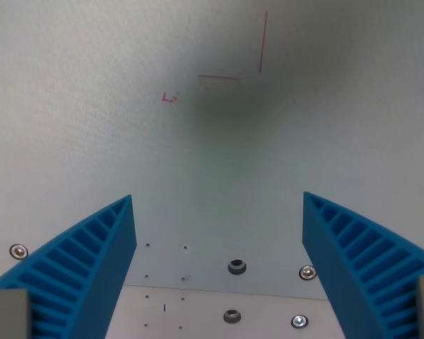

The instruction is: Move in base negative z

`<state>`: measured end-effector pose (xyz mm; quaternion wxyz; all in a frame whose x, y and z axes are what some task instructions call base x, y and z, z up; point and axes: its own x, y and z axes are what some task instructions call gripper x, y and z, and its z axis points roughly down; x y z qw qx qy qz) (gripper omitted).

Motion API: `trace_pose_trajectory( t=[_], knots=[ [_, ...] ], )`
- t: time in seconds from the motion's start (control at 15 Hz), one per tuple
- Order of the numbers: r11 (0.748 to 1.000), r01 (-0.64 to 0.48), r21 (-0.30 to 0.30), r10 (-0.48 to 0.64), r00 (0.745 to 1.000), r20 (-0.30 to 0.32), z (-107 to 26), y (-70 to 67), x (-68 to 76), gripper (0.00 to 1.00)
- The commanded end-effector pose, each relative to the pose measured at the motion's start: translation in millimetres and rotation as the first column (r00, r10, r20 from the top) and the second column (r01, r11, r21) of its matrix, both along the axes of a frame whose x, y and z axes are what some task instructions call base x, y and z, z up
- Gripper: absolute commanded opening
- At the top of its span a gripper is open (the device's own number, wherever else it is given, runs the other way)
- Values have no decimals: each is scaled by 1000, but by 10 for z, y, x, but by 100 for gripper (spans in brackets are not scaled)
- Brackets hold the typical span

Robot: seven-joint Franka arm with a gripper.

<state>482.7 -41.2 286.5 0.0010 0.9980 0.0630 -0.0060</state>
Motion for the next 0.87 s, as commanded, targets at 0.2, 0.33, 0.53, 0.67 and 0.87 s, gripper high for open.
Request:
trace_pose_trajectory(
  t=[0.2, 0.33, 0.53, 0.67, 0.87],
  knots=[
    [1000, 0, 0, 0, 1000, 5, -128, -1, 4, 100],
    [1000, 0, 0, 0, 1000, 5, -228, 0, 8, 100],
    [1000, 0, 0, 0, 1000, 5, -378, 0, 16, 100],
    [1000, 0, 0, 0, 1000, 5, -478, 1, 25, 100],
    [1000, 0, 0, 0, 1000, 5, -628, 2, 40, 100]
  ],
)
